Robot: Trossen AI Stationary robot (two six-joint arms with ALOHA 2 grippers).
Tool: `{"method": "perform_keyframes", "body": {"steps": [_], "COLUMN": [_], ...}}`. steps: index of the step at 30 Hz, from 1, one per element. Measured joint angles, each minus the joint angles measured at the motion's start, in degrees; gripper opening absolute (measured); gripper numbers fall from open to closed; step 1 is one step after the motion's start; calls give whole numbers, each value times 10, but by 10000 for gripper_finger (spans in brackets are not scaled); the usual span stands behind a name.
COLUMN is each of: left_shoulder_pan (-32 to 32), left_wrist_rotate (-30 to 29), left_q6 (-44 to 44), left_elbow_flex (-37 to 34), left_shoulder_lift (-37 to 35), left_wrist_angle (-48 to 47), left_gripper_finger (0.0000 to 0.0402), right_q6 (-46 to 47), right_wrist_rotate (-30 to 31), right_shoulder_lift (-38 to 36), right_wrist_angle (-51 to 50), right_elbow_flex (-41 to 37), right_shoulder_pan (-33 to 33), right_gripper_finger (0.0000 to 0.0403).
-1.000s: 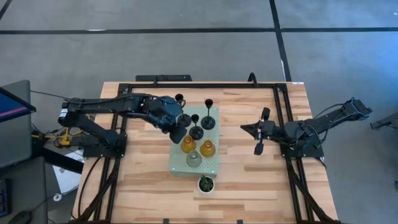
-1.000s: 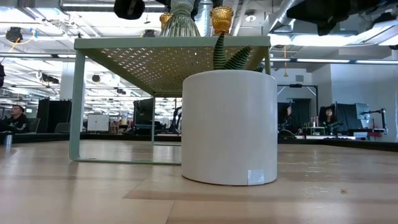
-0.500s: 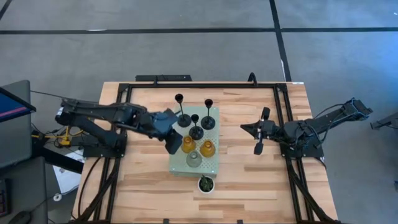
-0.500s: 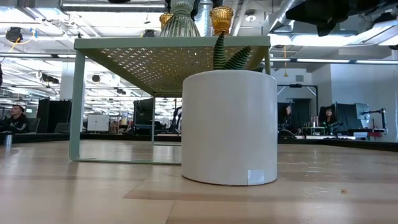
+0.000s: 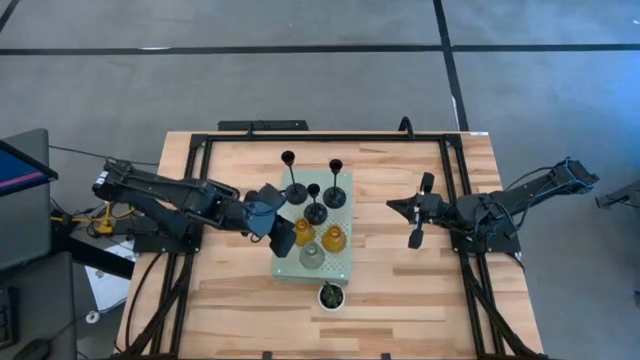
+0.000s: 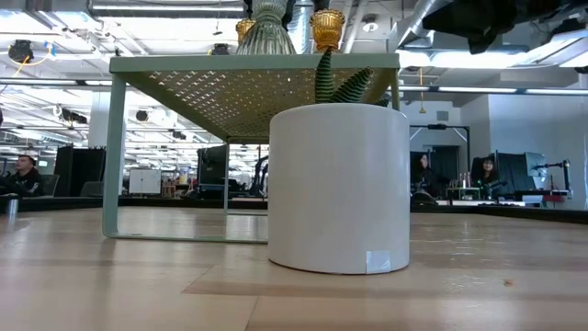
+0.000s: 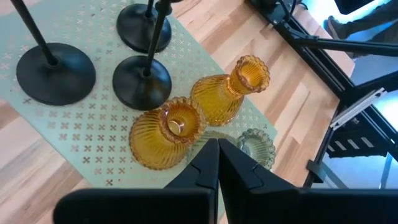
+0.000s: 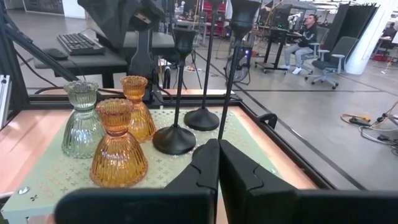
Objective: Pick & Place candle stick holders
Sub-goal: Adjust the left yellow candle holder
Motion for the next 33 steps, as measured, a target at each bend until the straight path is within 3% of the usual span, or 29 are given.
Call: {"method": "perform_keyframes", "body": {"steps": [11,21,33], "left_shoulder_pan": [9,53,67], "left_wrist_rotate": [2,47,49], "left_q6": [3,2,7], "left_elbow_flex": [-3,-34,-34], "left_shoulder_lift": [0,-1,9], "left_wrist_angle": [4,2,2], "left_gripper_finger": [32,106,165], "right_q6": [0,1,1], "right_wrist_rotate": [0,0,0], "right_shoulder_lift": [0,0,0], "right_wrist_angle": [-4,-4,-12], "right_elbow_flex": [0,0,0], "right_shoulder_pan": [0,0,0], "right_gripper_finger": [0,0,0]}}
